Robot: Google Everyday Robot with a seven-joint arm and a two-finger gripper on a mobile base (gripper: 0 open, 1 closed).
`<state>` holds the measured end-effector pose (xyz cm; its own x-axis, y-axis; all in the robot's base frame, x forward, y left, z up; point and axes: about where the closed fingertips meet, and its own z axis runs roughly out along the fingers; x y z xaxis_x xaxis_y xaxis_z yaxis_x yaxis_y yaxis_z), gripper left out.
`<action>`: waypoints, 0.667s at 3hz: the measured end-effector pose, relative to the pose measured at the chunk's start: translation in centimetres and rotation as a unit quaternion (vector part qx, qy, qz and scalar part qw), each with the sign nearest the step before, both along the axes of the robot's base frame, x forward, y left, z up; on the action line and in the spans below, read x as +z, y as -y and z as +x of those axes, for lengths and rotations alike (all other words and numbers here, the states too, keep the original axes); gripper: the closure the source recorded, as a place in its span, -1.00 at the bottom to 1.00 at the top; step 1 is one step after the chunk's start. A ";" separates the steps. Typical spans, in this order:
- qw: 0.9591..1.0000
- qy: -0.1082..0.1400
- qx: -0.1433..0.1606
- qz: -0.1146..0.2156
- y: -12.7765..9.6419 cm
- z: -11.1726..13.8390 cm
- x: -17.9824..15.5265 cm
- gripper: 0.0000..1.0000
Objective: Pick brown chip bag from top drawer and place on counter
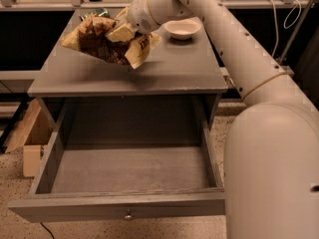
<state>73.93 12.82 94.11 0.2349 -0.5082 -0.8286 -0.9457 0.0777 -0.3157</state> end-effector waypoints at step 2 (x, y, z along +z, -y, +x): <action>0.999 -0.024 -0.021 -0.012 -0.4 3.1 -3.0 0.16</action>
Offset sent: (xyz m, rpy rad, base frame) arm 0.0462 0.0012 -0.0412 -0.0334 0.0687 -0.0582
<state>77.04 13.20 91.10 0.1733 -0.5358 -0.8263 -0.9558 0.1107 -0.2723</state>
